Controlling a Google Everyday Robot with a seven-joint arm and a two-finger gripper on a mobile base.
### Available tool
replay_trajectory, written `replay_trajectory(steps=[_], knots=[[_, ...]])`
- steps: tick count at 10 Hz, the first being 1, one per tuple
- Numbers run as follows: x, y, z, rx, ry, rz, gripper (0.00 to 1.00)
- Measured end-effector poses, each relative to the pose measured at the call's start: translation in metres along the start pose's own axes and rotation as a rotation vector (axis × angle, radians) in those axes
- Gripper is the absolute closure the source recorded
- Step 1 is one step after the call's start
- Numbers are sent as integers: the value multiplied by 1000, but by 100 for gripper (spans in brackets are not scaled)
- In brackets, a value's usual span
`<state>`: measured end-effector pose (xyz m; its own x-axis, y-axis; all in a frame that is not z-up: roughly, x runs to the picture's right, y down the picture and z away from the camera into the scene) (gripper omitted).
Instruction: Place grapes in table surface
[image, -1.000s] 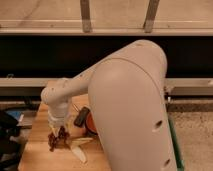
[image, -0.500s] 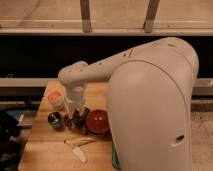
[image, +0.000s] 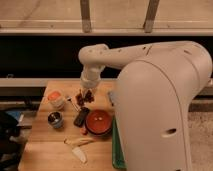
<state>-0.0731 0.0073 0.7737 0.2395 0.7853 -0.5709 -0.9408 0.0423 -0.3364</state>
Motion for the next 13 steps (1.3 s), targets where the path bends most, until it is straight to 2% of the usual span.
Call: replay_trajectory(steps=[1, 2, 4, 5, 7, 8, 13], knots=[[-16, -10, -5, -10, -19, 9, 98], [-33, -20, -6, -24, -37, 13, 91], [-63, -33, 6, -73, -55, 5, 72], [-73, -40, 23, -100, -53, -2, 60], [-77, -47, 61, -167, -53, -22, 41], [-77, -49, 72, -189, -58, -27, 37], [-77, -48, 74, -194, -58, -30, 37]])
